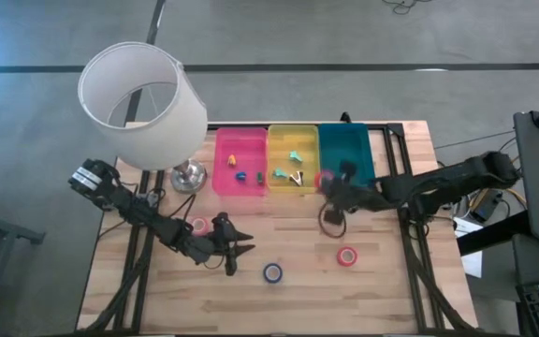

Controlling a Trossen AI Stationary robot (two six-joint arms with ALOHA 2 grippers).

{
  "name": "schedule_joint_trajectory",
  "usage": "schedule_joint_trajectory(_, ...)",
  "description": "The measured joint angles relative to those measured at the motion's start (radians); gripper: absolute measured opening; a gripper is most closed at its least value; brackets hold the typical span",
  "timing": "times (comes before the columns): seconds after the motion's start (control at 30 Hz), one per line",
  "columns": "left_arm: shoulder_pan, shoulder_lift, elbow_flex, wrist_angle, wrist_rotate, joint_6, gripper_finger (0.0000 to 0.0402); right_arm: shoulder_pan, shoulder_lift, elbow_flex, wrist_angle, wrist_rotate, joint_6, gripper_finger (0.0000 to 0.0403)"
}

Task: Pick and place Stapler, Stapler remover, tape
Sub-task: Put the top orange tape into the blue bin, then put the pink tape into the blue bin

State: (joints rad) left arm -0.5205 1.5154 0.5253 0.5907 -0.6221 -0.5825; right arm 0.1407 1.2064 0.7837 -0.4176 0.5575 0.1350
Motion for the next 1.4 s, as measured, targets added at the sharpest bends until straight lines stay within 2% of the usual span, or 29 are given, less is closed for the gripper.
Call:
schedule_joint_trajectory(0.07, 0.000, 0.000, -0.001, 0.000, -0.001, -0.003, 0.0135, -0.020, -0.040, -0.017, 0.004, 0.127, 0.013, 0.0053)
schedule_joint_trajectory(0.1, 0.000, 0.000, -0.001, 0.000, -0.003, -0.004, 0.0135, -0.037, -0.054, -0.025, 0.002, 0.156, 0.024, 0.0053)
schedule_joint_trajectory(0.33, 0.002, 0.000, -0.001, 0.000, -0.045, -0.045, 0.0135, -0.251, -0.071, -0.143, 0.113, 0.142, 0.018, 0.0054)
schedule_joint_trajectory(0.53, 0.002, 0.000, -0.001, 0.000, -0.052, -0.050, 0.0135, -0.492, 0.002, -0.243, 0.340, -0.048, 0.000, 0.0054)
schedule_joint_trajectory(0.7, 0.002, 0.000, -0.001, 0.001, -0.052, -0.059, 0.0135, -0.621, 0.111, -0.284, 0.533, -0.127, 0.094, 0.0055)
schedule_joint_trajectory(0.83, 0.002, 0.000, -0.001, 0.000, -0.052, -0.059, 0.0135, -0.661, 0.211, -0.286, 0.590, -0.105, 0.097, 0.0070)
schedule_joint_trajectory(1.1, 0.002, 0.000, -0.001, 0.000, -0.052, -0.059, 0.0135, -0.662, 0.364, -0.217, 0.597, -0.091, 0.055, 0.0132)
schedule_joint_trajectory(1.27, 0.002, 0.000, -0.001, 0.000, -0.052, -0.059, 0.0135, -0.661, 0.384, -0.184, 0.586, -0.087, 0.052, 0.0165)
schedule_joint_trajectory(1.4, 0.002, 0.000, -0.001, 0.000, -0.052, -0.058, 0.0135, -0.654, 0.352, -0.183, 0.573, -0.084, 0.043, 0.0178)
